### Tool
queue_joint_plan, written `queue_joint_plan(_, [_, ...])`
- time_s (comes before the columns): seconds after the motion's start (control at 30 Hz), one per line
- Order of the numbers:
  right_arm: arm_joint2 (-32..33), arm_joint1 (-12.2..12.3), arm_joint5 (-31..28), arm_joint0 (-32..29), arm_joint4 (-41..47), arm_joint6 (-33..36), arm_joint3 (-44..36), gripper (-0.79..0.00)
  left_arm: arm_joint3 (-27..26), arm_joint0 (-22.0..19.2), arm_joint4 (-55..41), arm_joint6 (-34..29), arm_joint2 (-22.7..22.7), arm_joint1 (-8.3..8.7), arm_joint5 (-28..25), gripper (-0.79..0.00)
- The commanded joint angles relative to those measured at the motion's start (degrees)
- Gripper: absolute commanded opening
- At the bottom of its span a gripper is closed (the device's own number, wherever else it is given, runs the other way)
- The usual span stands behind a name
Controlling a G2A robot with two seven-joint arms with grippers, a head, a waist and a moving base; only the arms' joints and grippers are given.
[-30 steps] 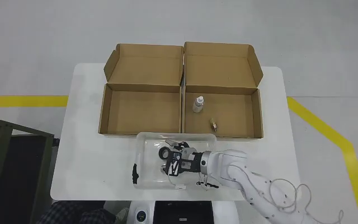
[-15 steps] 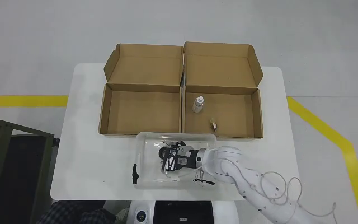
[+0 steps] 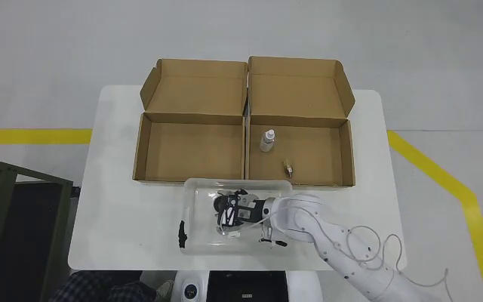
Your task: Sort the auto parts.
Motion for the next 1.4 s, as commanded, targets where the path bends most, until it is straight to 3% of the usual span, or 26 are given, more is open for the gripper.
queue_joint_plan(0.0, [0.1, -0.1, -0.1, 0.1, 0.5, -0.2, 0.1, -0.625, 0.0, 0.0, 0.0, 0.0, 0.0, 0.00, 0.0, 0.000])
queue_joint_plan(0.07, [0.4, -0.2, -0.3, 0.1, 1.2, -0.4, 0.2, -0.785, 0.0, 0.0, 0.0, 0.0, 0.0, 0.00, 0.0, 0.000])
queue_joint_plan(1.37, [20.6, 2.6, -3.1, -9.0, 24.4, -7.2, -17.8, -0.785, 0.0, 0.0, 0.0, 0.0, 0.0, 0.00, 0.0, 0.000])
